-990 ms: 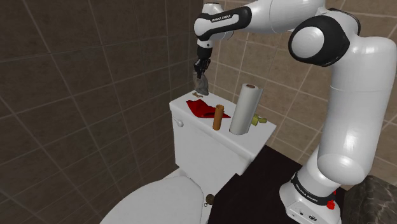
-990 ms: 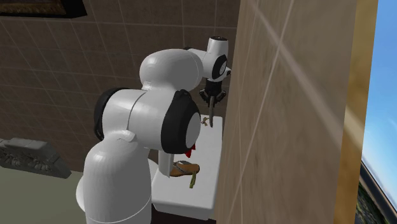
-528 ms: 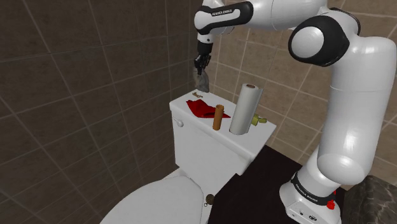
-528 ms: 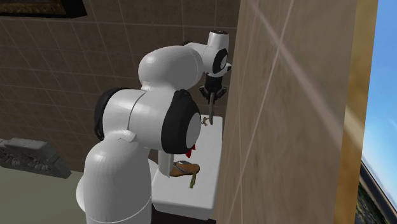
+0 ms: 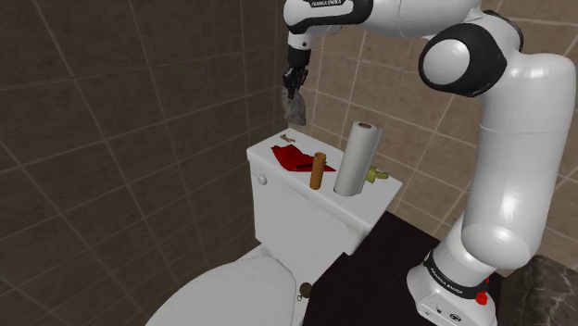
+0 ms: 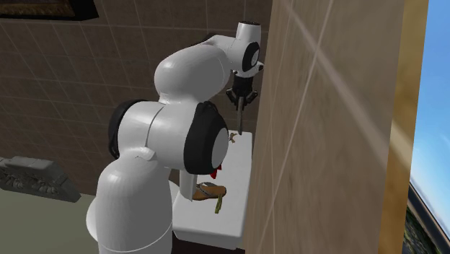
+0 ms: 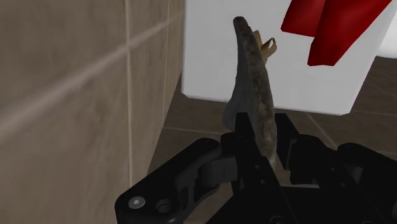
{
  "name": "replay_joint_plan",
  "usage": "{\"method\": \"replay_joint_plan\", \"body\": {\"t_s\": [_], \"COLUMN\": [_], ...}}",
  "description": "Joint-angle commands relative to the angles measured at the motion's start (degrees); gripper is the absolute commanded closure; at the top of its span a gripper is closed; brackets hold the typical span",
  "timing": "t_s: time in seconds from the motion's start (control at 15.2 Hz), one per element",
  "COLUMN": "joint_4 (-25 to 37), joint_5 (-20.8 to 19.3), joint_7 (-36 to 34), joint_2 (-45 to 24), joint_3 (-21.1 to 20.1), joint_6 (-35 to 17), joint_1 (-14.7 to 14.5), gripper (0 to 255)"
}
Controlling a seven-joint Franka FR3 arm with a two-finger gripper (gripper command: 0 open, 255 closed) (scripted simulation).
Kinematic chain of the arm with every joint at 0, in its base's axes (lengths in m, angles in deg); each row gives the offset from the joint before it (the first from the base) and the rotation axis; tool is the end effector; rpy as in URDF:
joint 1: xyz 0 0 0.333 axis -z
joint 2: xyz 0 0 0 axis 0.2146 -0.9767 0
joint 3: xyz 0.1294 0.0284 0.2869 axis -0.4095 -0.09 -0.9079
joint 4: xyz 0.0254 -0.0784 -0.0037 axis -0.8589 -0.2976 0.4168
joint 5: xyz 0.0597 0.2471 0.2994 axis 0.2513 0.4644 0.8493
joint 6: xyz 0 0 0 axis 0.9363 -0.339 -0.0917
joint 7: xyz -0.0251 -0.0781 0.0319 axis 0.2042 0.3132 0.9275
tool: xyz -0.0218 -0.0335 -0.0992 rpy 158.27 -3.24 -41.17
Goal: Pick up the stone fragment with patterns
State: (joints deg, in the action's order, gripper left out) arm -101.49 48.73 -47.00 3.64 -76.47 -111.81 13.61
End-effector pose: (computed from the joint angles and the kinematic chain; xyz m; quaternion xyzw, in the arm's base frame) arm 0.6715 -0.0772 0.5189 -0.9946 -0.0946 -0.0329 0.0261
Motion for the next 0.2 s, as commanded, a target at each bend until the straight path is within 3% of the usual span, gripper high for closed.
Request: {"method": "replay_joint_plan", "body": {"t_s": [0.0, 0.13], "joint_4": [1.86, 1.99], "joint_5": [-0.14, -0.15], "joint_7": [-0.26, -0.27], "joint_2": [0.19, 0.18], "joint_3": [0.23, 0.22], "joint_6": [1.45, 1.58], "joint_1": [0.23, 0.24], "gripper": [255, 255]}}
